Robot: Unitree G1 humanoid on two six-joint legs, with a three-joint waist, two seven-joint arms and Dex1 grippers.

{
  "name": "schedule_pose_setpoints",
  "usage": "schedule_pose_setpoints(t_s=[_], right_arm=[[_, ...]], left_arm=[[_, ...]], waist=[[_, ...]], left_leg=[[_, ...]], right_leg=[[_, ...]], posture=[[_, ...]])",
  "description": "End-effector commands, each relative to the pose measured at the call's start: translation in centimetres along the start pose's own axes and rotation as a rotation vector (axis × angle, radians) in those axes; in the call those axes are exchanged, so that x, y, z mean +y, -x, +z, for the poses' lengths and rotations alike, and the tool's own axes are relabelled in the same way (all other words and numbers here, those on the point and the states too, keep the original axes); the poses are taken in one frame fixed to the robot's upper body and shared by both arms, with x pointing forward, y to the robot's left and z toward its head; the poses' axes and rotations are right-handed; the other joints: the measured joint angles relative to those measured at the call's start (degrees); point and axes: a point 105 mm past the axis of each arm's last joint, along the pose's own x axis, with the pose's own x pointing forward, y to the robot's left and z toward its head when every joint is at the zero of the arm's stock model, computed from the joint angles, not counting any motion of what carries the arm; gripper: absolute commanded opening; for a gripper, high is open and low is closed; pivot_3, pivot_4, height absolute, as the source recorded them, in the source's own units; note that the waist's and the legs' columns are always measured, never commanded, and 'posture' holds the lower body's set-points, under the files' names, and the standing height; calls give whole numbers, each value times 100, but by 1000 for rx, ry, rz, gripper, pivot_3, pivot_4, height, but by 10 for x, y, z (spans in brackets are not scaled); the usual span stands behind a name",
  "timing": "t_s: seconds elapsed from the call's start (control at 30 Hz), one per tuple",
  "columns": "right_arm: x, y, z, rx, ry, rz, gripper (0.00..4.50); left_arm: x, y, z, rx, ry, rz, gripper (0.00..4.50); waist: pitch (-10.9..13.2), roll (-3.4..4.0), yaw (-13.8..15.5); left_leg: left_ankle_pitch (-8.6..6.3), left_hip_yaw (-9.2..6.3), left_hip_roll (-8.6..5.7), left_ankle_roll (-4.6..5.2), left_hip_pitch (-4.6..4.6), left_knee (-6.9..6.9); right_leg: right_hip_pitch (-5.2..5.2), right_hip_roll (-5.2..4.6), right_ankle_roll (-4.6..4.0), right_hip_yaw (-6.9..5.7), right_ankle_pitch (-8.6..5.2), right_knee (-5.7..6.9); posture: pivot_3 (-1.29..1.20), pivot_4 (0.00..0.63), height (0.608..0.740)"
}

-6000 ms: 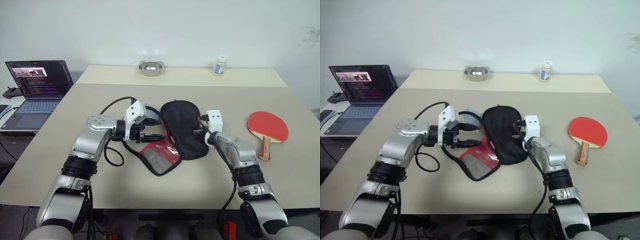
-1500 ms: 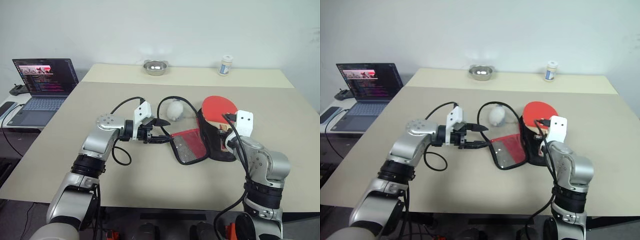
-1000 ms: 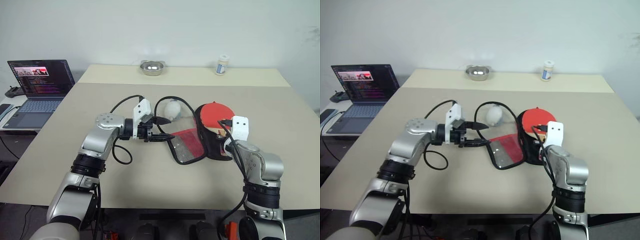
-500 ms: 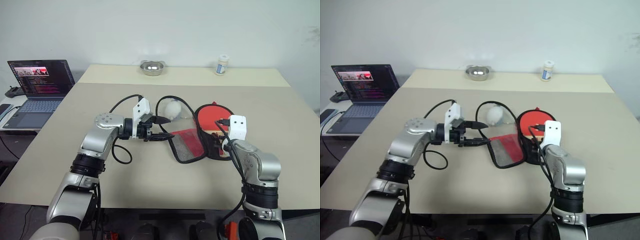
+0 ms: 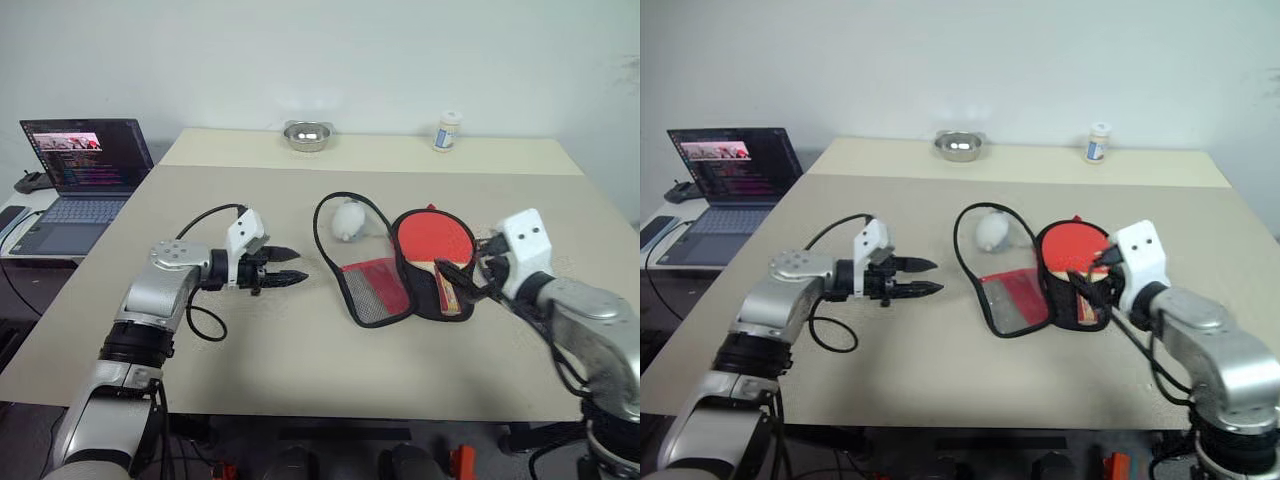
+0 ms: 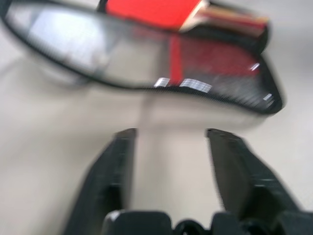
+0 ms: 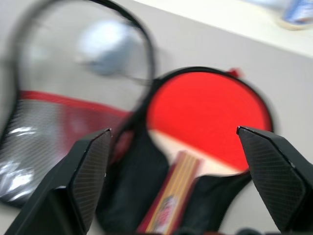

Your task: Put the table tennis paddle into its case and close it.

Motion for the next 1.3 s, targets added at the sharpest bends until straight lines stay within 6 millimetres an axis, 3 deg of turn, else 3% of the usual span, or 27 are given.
schedule_pose_setpoints(t_s=[0.03, 0.13, 0.23, 0.4, 0.5, 0.7, 0.83, 0.9, 1.07, 1.3], right_arm=[[9, 26, 11, 3, 82, 128, 4500], [13, 42, 12, 33, 114, 194, 4500], [14, 52, 16, 42, 121, 228, 4500], [-1, 62, 26, 30, 124, 162, 4500], [-3, 66, 25, 38, 123, 143, 4500], [-25, 72, 23, 64, 85, 44, 4500], [-35, 74, 20, 81, 77, -7, 4500], [-39, 74, 18, 86, 67, -27, 4500], [-59, 65, 10, 92, 33, -116, 4500], [-83, 24, -12, 111, -48, -195, 4500]], left_arm=[[6, -11, 3, 17, -42, 16, 915], [7, -26, 6, 5, -28, 0, 58], [6, -40, 5, 8, -16, -21, 58], [1, -72, 11, -35, 31, -59, 58], [-10, -96, 38, -134, 50, -124, 58], [-49, -148, 122, -329, 12, -282, 58], [-57, -162, 140, -354, -11, -286, 58], [-60, -165, 143, -358, -20, -287, 58], [-50, -155, 124, -337, -46, -265, 58], [-43, -115, 110, -368, -87, -319, 58]], waist=[[1, -5, 44], [4, -12, 117], [6, -18, 134], [5, -19, 152], [8, -24, 170], [11, -30, 256], [10, -28, 212], [10, -27, 177], [10, -27, 132], [9, -25, 112]], left_leg=[[0, 0, -1, 0, 0, 0], [0, -2, -1, 0, 0, 0], [0, -3, -1, 1, -1, 1], [-1, -2, -2, 1, -1, 2], [-1, -3, -2, 1, -4, 3], [-1, -8, -10, 2, -15, 9], [-3, -6, -9, 5, -14, 4], [-3, -6, -3, 5, -10, 2], [-2, -11, 3, 4, -6, 3], [-1, -8, 2, 2, -4, 3]], right_leg=[[0, -1, 0, -1, 0, -1], [3, -1, 0, -3, 0, -5], [4, -1, 0, -3, 0, -7], [5, -3, 0, -3, 0, -6], [4, -4, 0, -5, 0, -6], [3, -8, 2, -12, 1, -13], [1, -5, 2, -6, 1, -20], [1, 2, 2, -1, 1, -19], [-1, 10, 1, -2, 1, -6], [-2, 10, 0, 2, 2, -6]], posture=[[0, 150, 740], [0, 150, 740], [0, 150, 740], [0, 150, 740], [0, 150, 740], [0, 150, 740], [0, 150, 740], [0, 150, 740], [0, 150, 740], [0, 150, 740]])
